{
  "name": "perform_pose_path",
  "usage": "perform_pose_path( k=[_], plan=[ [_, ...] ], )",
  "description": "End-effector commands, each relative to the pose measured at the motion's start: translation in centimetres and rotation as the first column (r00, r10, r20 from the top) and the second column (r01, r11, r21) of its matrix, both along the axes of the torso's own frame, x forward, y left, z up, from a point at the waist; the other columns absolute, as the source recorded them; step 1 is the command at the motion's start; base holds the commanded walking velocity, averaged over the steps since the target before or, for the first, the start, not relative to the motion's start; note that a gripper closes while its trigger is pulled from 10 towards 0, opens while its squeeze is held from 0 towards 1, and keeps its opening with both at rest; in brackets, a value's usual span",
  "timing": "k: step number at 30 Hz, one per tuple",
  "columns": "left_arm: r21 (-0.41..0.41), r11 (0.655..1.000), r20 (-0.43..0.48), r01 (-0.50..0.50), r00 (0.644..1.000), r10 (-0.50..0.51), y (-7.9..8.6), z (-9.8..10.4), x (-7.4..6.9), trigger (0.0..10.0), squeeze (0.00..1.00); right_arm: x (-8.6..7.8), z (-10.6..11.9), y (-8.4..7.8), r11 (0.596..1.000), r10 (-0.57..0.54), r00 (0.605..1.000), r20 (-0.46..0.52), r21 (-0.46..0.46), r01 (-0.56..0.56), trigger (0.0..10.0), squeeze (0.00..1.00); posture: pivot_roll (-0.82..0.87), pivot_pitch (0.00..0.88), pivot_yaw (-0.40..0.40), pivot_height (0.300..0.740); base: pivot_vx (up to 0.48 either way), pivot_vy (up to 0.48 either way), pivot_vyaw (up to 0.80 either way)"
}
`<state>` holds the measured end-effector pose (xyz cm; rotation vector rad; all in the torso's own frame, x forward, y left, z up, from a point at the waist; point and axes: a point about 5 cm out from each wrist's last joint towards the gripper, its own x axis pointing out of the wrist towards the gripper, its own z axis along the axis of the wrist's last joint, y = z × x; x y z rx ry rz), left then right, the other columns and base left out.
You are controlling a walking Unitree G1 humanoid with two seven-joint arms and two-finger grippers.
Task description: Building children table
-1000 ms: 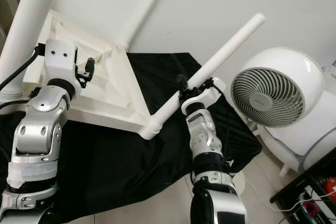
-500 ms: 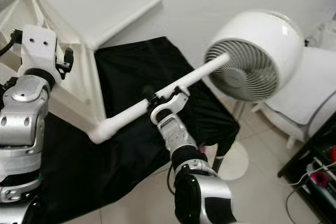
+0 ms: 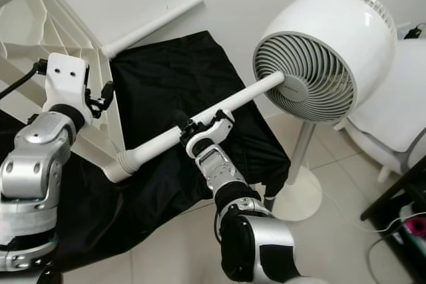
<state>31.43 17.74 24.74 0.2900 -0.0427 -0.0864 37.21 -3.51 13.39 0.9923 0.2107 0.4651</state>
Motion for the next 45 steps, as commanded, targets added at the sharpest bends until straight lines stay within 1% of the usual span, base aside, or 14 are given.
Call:
perform_pose_path(
  k=[1, 4, 5, 6, 7, 9, 10, 19, 28, 39, 40, 41, 43, 45],
  plan=[
    [0.001, 0.999, -0.16, -0.042, 0.986, 0.042, 1.7, -3.5, 0.1, 10.0, 0.0, -4.4, -6.0, 4.1, 0.976, 0.174, 0.954, -0.243, -0.082, -0.199, 10.0, 0.0, 0.12, 0.154, 0.049, 0.74, 0.0, 0.0, 0.0],
    [0.014, 1.0, -0.201, 0.023, 0.979, -0.02, 1.1, -4.9, -0.3, 10.0, 0.0, -4.3, -6.1, 3.7, 0.976, 0.174, 0.955, -0.24, -0.088, -0.2, 10.0, 0.0, 0.11, 0.153, 0.045, 0.74, 0.0, 0.0, 0.0],
    [0.027, 0.991, -0.249, 0.133, 0.961, -0.122, -0.1, -6.2, -1.0, 10.0, 0.0, -4.3, -6.4, 3.2, 0.976, 0.169, 0.956, -0.241, -0.096, -0.197, 10.0, 0.0, 0.1, 0.156, 0.039, 0.74, 0.0, 0.0, 0.0],
    [0.027, 0.991, -0.249, 0.133, 0.961, -0.122, -0.1, -6.2, -1.0, 10.0, 0.0, -4.3, -6.4, 3.2, 0.976, 0.169, 0.956, -0.241, -0.096, -0.197, 10.0, 0.0, 0.1, 0.156, 0.039, 0.74, 0.0, 0.0, 0.0],
    [0.016, 0.974, -0.285, 0.225, 0.935, -0.212, -1.3, -6.9, -1.7, 10.0, 0.0, -4.3, -6.5, 3.0, 0.976, 0.168, 0.956, -0.239, -0.097, -0.195, 10.0, 0.38, 0.1, 0.157, 0.037, 0.74, 0.0, 0.0, 0.0],
    [0.006, 0.966, -0.296, 0.257, 0.924, -0.244, -1.7, -7.1, -2.0, 10.0, 0.0, -4.3, -6.5, 3.0, 0.976, 0.169, 0.957, -0.237, -0.095, -0.196, 10.0, 0.38, 0.1, 0.158, 0.037, 0.74, 0.0, 0.0, 0.0],
    [-0.002, 0.953, -0.312, 0.302, 0.905, -0.288, -2.4, -7.4, -2.4, 10.0, 0.0, -4.4, -6.6, 2.9, 0.976, 0.168, 0.956, -0.242, -0.093, -0.195, 10.0, 1.0, 0.1, 0.159, 0.036, 0.74, 0.0, 0.0, 0.0],
    [0.001, 0.892, -0.323, 0.452, 0.844, -0.428, -3.8, -7.9, -3.6, 10.0, 0.0, -4.5, -6.7, 3.1, 0.977, 0.169, 0.954, -0.249, -0.083, -0.195, 10.0, 1.0, 0.1, 0.161, 0.037, 0.74, 0.0, 0.0, 0.0],
    [-0.035, 0.861, -0.292, 0.507, 0.819, -0.494, -4.2, -7.2, -4.1, 10.0, 0.0, -4.5, -6.7, 3.2, 0.977, 0.177, 0.952, -0.252, -0.071, -0.2, 10.0, 1.0, 0.1, 0.16, 0.036, 0.74, 0.0, 0.0, 0.0],
    [0.021, 0.862, -0.307, 0.506, 0.824, -0.476, -4.4, -7.6, -4.0, 10.0, 0.0, -4.5, -6.6, 3.3, 0.977, 0.182, 0.952, -0.246, -0.062, -0.203, 10.0, 1.0, 0.1, 0.165, 0.039, 0.74, 0.0, 0.0, 0.0],
    [0.012, 0.849, -0.314, 0.529, 0.808, -0.499, -4.7, -7.7, -4.1, 10.0, 0.0, -4.5, -6.5, 3.3, 0.977, 0.187, 0.952, -0.241, -0.058, -0.206, 10.0, 0.65, 0.1, 0.165, 0.039, 0.74, 0.0, 0.0, 0.0],
    [0.005, 0.838, -0.318, 0.545, 0.796, -0.516, -4.9, -7.8, -4.2, 10.0, 0.0, -4.5, -6.5, 3.3, 0.977, 0.189, 0.953, -0.237, -0.056, -0.208, 10.0, 0.65, 0.1, 0.165, 0.039, 0.74, 0.0, 0.0, 0.0],
    [-0.006, 0.819, -0.33, 0.573, 0.772, -0.543, -5.3, -8.0, -4.5, 10.0, 0.0, -4.5, -6.5, 3.3, 0.977, 0.194, 0.953, -0.231, -0.047, -0.21, 10.0, 0.0, 0.09, 0.167, 0.036, 0.74, 0.0, 0.0, 0.0],
    [-0.001, 0.803, -0.348, 0.596, 0.753, -0.559, -5.7, -8.5, -4.5, 10.0, 0.0, -4.5, -6.4, 3.2, 0.976, 0.198, 0.955, -0.221, -0.041, -0.212, 10.0, 0.0, 0.09, 0.168, 0.034, 0.74, 0.0, 0.0, 0.0]
  ],
)
